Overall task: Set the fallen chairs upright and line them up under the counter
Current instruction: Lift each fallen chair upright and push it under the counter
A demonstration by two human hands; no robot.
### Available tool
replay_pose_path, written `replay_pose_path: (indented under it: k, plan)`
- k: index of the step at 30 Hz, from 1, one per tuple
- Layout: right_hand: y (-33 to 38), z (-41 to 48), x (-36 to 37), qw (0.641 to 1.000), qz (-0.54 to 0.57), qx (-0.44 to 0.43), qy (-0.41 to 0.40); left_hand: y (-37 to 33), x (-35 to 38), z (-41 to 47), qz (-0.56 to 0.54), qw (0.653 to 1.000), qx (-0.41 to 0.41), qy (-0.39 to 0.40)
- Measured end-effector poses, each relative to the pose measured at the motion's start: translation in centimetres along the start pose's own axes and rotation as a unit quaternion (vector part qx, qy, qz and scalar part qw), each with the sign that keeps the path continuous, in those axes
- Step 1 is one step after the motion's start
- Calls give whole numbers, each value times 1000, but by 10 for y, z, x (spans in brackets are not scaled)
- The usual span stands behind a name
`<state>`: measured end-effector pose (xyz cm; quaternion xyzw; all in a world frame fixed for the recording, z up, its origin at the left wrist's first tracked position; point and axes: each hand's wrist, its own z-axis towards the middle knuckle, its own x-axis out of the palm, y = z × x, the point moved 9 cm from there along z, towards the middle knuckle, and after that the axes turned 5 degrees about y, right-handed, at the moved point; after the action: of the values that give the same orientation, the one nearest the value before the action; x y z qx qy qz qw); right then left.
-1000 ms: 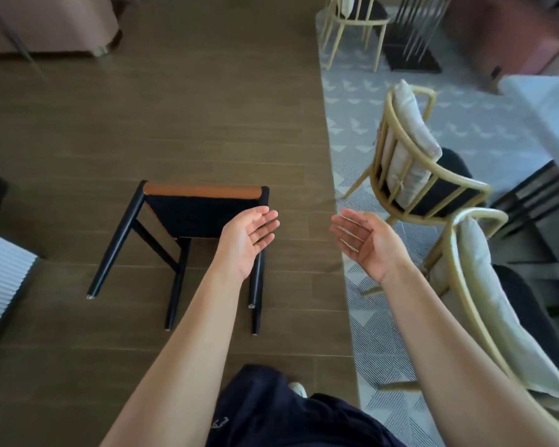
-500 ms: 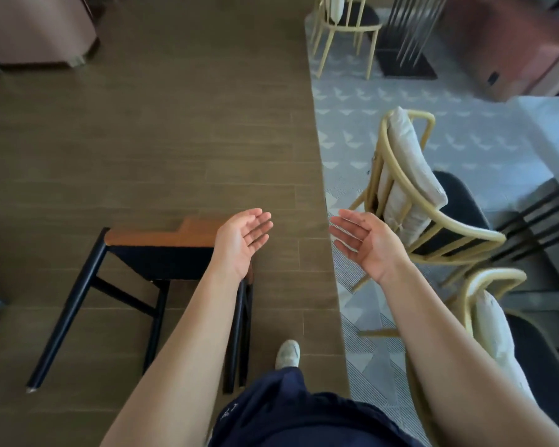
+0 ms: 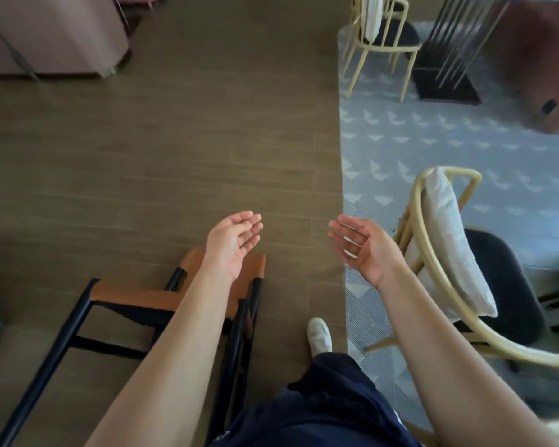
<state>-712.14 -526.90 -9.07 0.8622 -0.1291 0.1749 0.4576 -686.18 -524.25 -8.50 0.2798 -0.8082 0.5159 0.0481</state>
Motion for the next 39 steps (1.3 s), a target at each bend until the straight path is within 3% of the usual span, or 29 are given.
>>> replay_pose_path:
  k: [13, 25, 39]
  plan:
    - [140, 209, 73, 990, -67, 53, 114, -71, 41, 157, -85, 988, 65, -109]
    - [159, 388, 181, 969, -127, 116, 175, -138, 11, 302, -128, 973, 86, -173]
    - [170, 517, 338, 926, -204, 171, 269, -216, -39, 390, -166, 946, 103, -260]
